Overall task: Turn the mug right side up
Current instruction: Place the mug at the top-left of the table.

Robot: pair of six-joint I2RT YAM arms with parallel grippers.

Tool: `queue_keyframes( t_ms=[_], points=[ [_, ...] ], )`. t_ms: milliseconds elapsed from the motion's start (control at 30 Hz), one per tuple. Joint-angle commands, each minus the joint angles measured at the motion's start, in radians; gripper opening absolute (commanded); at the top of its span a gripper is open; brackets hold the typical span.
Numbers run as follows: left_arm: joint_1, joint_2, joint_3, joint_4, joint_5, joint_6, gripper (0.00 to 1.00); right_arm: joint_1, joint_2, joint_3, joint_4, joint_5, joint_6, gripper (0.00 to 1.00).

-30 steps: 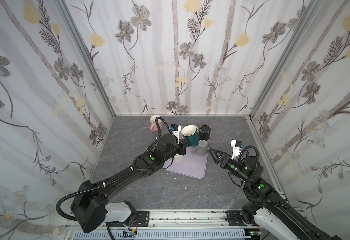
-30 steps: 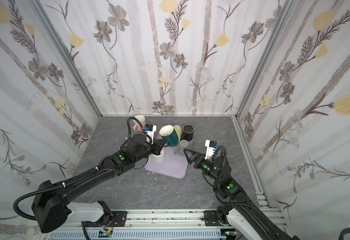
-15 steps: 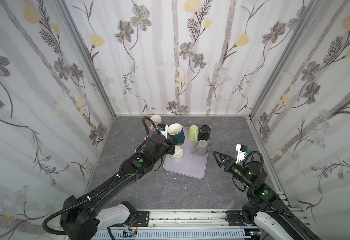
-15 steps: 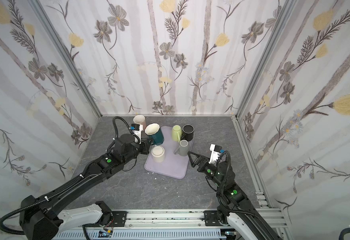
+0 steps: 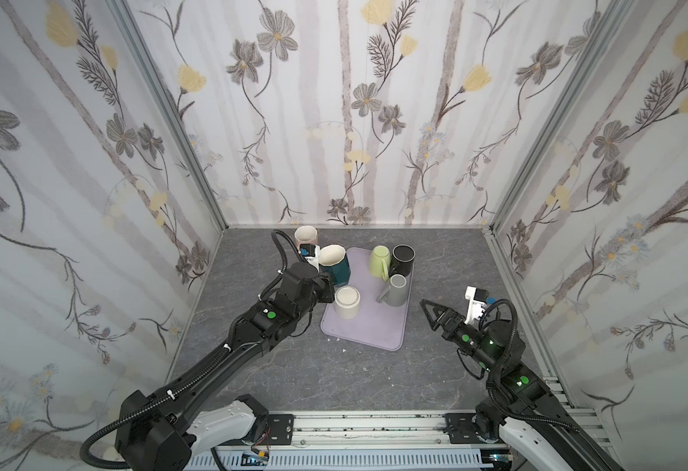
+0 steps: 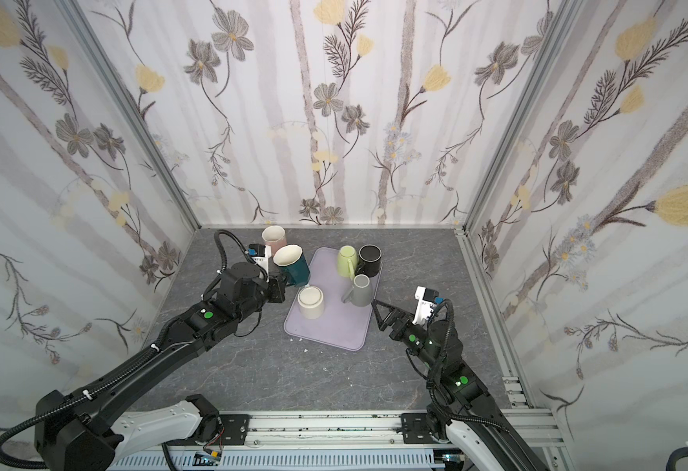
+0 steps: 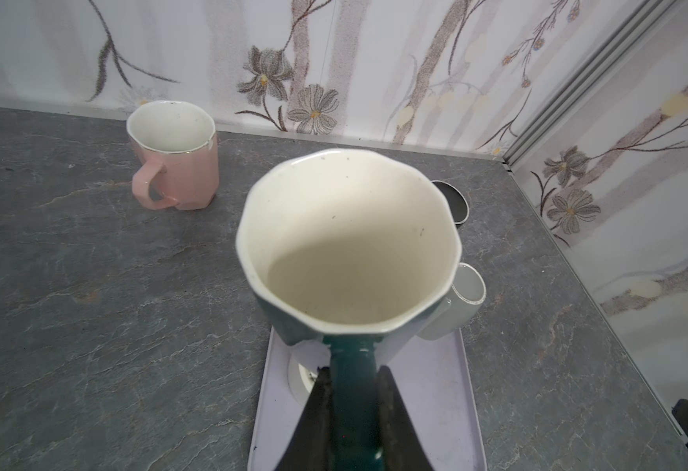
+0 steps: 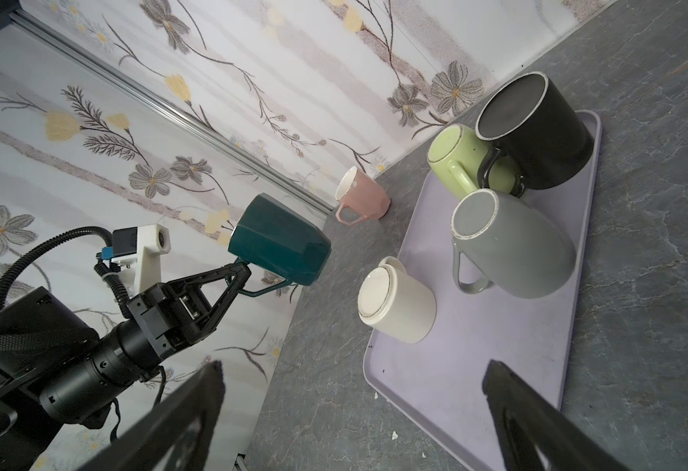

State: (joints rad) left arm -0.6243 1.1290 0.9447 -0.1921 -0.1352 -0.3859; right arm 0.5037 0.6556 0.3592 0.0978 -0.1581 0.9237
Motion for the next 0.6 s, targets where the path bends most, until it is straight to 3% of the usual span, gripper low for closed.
queue_keyframes(
  t_ms=[0, 567],
  points=[
    [0.025, 0.010, 0.041, 0.020, -0.057, 0.011, 0.00, -0.001, 0.010, 0.015, 0.012, 0.000, 0.012, 1.00],
    [0.283, 0.195, 0.184, 0.046, -0.180, 0.134, 0.00, -0.006, 0.067, 0.082, -0.014, -0.023, -0.046, 1.00]
  ],
)
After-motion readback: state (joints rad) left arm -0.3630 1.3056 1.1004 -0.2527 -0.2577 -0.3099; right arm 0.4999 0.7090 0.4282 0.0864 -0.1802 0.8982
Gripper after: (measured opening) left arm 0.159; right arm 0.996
